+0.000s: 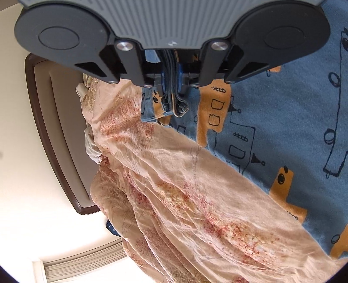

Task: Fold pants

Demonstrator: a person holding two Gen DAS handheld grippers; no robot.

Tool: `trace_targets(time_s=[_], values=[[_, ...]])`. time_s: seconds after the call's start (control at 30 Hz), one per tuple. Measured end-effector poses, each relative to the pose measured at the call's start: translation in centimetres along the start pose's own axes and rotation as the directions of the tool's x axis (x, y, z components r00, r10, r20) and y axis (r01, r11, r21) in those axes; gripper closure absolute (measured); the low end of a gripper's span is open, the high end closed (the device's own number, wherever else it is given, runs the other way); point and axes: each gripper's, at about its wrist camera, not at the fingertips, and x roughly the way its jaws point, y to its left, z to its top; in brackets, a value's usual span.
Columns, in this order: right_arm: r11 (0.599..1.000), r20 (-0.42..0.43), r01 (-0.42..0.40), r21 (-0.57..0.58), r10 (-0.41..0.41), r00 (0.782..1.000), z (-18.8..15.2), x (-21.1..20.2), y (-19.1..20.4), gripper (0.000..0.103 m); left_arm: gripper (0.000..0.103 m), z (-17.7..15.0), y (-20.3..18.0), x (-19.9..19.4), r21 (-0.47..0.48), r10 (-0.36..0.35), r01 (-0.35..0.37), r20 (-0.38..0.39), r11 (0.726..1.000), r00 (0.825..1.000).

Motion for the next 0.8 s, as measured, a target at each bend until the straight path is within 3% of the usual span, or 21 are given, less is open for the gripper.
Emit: trace_targets(time_s=[0.2,0.4,0.8], values=[[1.000,0.005,-0.018,0.008,0.018,1.000,1.1,0.6,0.8,0.089,0.092,1.1,0.5,-1.7,0.014,-0.015,0.015,0.033,1.000,0.999],[0.997,0.047,-0.072,-0.012,0.072,0.996,3.6,1.7,2.5,0.089,0.092,2.9,1.1,-5.2,0.068,0.028,-0.034,0.081,0.997,0.996],[0.979,0.064,-0.204,0.021,0.202,0.977,6.9,5.0,7.8,0.089,0.092,4.6,5.7,-10.0,0.021,0.111,-0.115,0.137,0.993,0.984]])
